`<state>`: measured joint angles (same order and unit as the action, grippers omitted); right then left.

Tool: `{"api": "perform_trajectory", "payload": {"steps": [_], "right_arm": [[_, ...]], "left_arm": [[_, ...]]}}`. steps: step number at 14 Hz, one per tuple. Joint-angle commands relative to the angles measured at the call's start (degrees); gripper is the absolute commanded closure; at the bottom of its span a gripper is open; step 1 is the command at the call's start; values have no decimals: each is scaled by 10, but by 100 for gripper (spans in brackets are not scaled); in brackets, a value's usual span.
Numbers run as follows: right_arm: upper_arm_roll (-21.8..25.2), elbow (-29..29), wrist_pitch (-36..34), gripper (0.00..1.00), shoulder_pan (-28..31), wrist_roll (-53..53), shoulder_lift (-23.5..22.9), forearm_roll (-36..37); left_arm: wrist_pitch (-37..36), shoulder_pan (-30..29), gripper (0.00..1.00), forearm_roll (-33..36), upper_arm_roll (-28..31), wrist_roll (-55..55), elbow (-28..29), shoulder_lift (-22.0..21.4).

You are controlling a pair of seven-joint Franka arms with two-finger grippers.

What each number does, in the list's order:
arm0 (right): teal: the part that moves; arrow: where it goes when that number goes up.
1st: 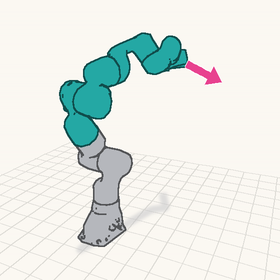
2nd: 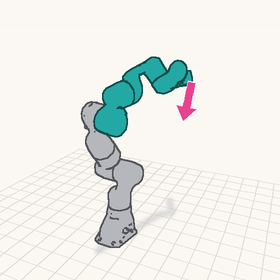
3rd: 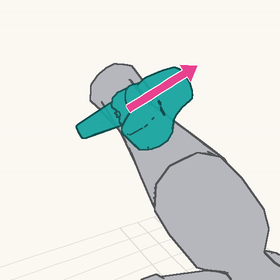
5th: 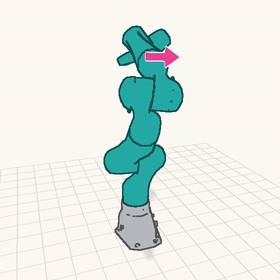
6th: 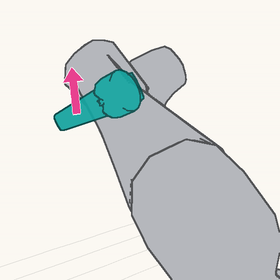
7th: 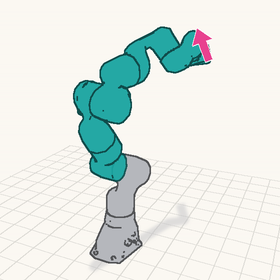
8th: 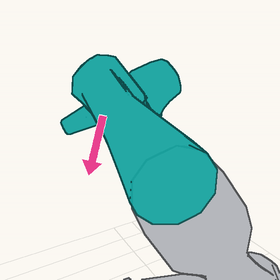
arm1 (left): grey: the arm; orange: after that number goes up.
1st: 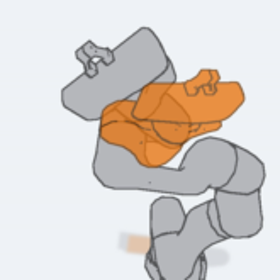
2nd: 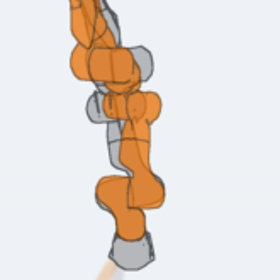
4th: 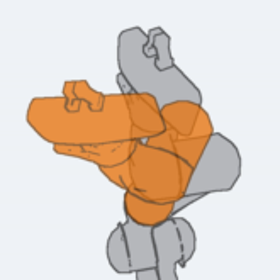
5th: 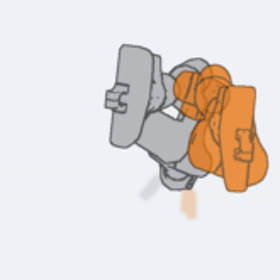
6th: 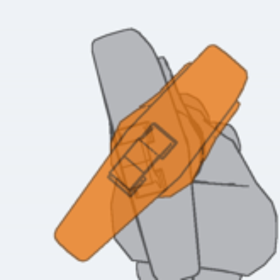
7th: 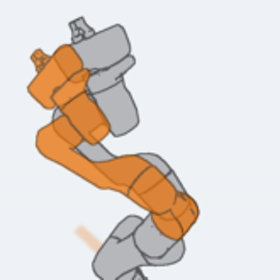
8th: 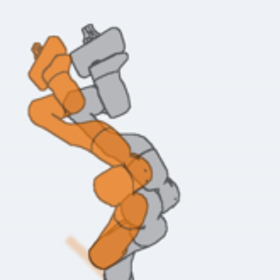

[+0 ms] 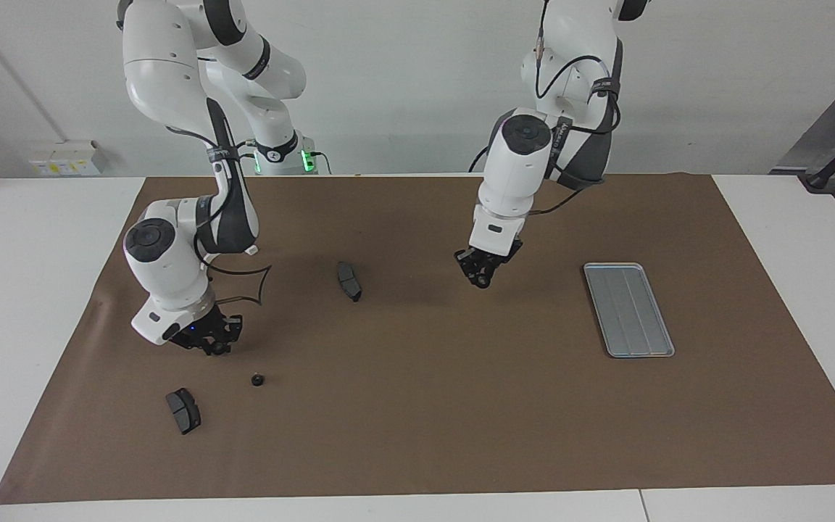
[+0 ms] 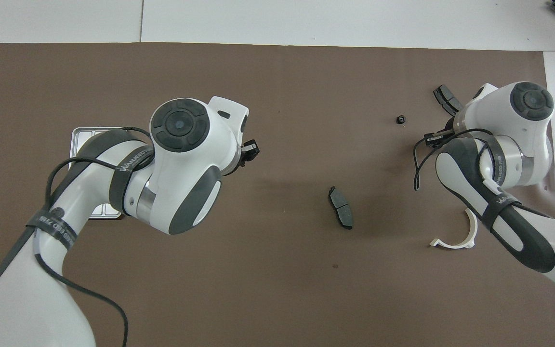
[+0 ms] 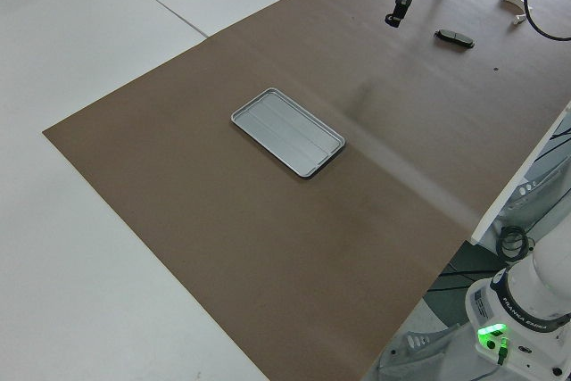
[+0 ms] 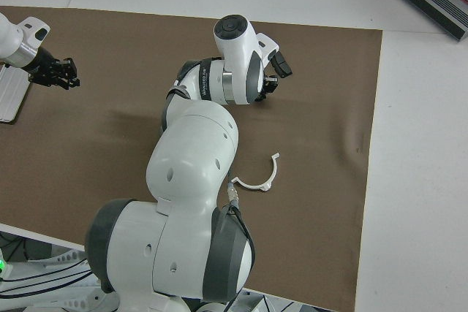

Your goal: Place bearing gear from tray to pile

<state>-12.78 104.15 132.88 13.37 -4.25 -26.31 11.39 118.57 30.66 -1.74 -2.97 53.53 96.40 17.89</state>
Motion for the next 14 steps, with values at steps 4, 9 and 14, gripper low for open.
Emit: {"api": "perform_trajectory", "payload": {"steps": [4,9,14], "right_arm": [[-8,7,8,0,12,-7,4,-10],[-8,1,-13,0,-16,16,49,-11],[-8,-39,-50,0,-95,186,56,-10]], "left_arm": [[-12,52,82,11,10,51,-131,123],[30,72,43,11,9,57,-132,133],[28,69,0,25,11,56,-137,133]]}}
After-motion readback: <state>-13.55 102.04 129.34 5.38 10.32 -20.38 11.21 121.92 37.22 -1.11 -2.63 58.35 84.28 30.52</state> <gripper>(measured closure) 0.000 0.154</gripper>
